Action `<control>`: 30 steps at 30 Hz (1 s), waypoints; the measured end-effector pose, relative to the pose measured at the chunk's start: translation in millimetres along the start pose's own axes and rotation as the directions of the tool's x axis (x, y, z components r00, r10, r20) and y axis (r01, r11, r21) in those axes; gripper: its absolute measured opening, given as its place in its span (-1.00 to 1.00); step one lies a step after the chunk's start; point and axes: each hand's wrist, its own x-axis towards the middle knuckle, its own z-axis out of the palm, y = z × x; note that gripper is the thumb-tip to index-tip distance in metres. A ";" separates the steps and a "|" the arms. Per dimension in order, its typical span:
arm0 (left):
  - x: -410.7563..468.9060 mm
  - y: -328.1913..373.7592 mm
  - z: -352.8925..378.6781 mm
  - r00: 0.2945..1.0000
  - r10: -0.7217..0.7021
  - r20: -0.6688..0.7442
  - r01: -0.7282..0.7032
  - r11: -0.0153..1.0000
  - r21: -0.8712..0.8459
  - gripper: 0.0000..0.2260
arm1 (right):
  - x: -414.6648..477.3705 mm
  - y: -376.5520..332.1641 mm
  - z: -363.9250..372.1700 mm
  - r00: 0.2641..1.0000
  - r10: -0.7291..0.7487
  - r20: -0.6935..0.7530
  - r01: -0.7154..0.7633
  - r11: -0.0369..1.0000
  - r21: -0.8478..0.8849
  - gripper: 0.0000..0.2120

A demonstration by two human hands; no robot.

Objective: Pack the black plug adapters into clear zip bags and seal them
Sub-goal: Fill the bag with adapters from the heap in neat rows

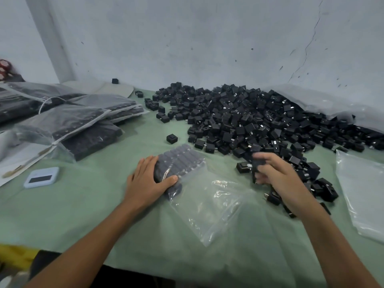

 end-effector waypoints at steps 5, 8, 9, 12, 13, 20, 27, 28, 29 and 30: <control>0.4 3.0 -1.6 1.000 -0.004 0.015 0.003 1.000 0.016 -0.10 | -90.0 9.5 -25.1 0.970 0.078 0.230 -0.095 0.994 0.061 -0.59; -0.7 3.7 -2.2 1.000 -0.009 0.024 0.009 1.000 0.021 -0.10 | -105.5 12.5 2.2 0.932 0.096 0.351 -0.136 0.987 0.090 -0.63; -1.1 4.0 -2.4 1.000 -0.010 0.028 0.009 1.000 0.026 -0.10 | -105.3 12.5 14.9 0.927 0.092 0.363 -0.144 0.983 0.118 -0.64; -1.4 4.6 -2.2 0.999 -0.015 0.039 0.014 0.999 0.037 -0.10 | -95.2 15.7 49.0 0.929 0.101 0.355 -0.207 0.940 0.272 -0.71; -1.2 4.7 -2.3 0.999 -0.019 0.043 0.018 0.999 0.035 -0.09 | -90.0 15.7 59.1 0.928 0.126 0.351 -0.252 0.906 0.341 -0.73; -0.5 3.7 -3.4 0.999 -0.018 0.050 0.017 1.000 0.023 -0.06 | -36.5 1.8 118.9 0.869 0.223 0.442 -0.492 0.490 0.719 -0.72; -3.3 9.2 -7.7 0.998 -0.024 0.065 0.024 1.000 0.010 -0.04 | -1.9 3.3 158.1 0.910 0.194 0.367 -0.389 0.707 0.591 -0.72; -3.7 9.3 -8.0 0.998 -0.024 0.065 0.023 1.000 0.010 -0.04 | 0.3 4.9 159.1 0.909 0.156 0.386 -0.363 0.752 0.551 -0.71; -4.0 9.1 -8.0 0.998 -0.023 0.064 0.023 1.000 0.009 -0.04 | 0.8 6.7 160.3 0.900 0.128 0.417 -0.357 0.765 0.536 -0.72; -4.2 9.1 -7.9 0.998 -0.023 0.063 0.023 1.000 0.008 -0.04 | -0.7 4.1 161.7 0.893 0.114 0.435 -0.354 0.774 0.525 -0.74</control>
